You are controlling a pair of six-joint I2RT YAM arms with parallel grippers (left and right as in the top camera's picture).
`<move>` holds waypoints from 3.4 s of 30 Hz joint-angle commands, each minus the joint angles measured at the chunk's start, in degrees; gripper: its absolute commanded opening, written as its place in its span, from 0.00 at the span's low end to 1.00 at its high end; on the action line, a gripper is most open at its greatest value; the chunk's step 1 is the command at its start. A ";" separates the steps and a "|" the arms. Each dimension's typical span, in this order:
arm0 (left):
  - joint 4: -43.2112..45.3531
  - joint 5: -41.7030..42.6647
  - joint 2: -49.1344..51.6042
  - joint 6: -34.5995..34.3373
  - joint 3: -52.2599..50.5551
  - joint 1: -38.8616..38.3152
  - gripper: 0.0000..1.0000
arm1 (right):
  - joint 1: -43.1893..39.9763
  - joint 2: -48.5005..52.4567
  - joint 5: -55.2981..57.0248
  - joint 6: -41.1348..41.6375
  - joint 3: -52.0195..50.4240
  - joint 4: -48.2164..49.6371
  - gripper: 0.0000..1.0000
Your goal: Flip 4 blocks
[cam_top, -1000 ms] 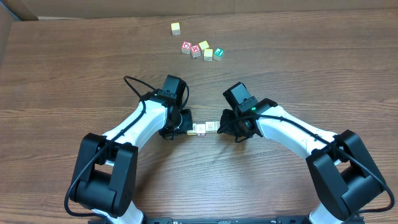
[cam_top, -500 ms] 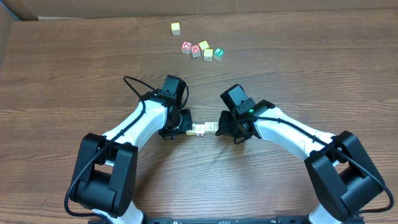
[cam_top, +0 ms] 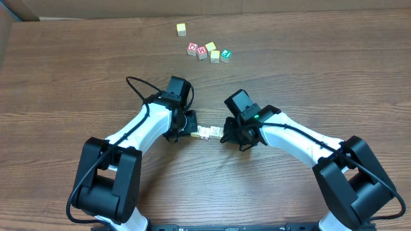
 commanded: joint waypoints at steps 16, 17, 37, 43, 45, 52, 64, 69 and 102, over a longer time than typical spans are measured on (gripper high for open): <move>4.55 2.75 0.92 1.09 -0.35 -0.59 0.04 | 6.62 0.90 -2.71 18.21 -0.35 0.96 0.04; 4.70 2.75 0.92 1.09 -0.35 -0.59 0.04 | 6.82 0.90 -2.49 19.23 -0.35 0.96 0.04; 7.89 2.91 0.92 1.07 -0.35 -0.59 0.04 | 7.96 0.90 -1.73 27.50 -0.35 1.18 0.04; 8.46 2.91 0.96 0.87 -0.35 -0.59 0.04 | 8.63 0.90 -1.86 29.79 -0.35 1.53 0.04; 8.85 2.93 1.20 0.87 -0.35 -0.59 0.04 | 9.16 0.90 -1.84 30.86 -0.35 1.60 0.04; 10.36 3.43 4.22 0.87 -0.35 -0.59 0.04 | 11.30 0.90 -0.44 36.13 -0.35 1.79 0.04; 11.91 4.55 4.57 0.85 -0.22 -0.55 0.04 | 13.99 0.90 -0.17 41.07 -0.35 4.50 0.04; 12.41 4.87 4.57 0.81 -0.22 -0.55 0.04 | 14.56 0.90 -0.13 42.34 -0.35 5.66 0.04; -8.26 -1.03 4.07 1.60 20.11 6.36 0.04 | 11.96 -7.63 -4.70 23.89 -0.17 4.85 0.04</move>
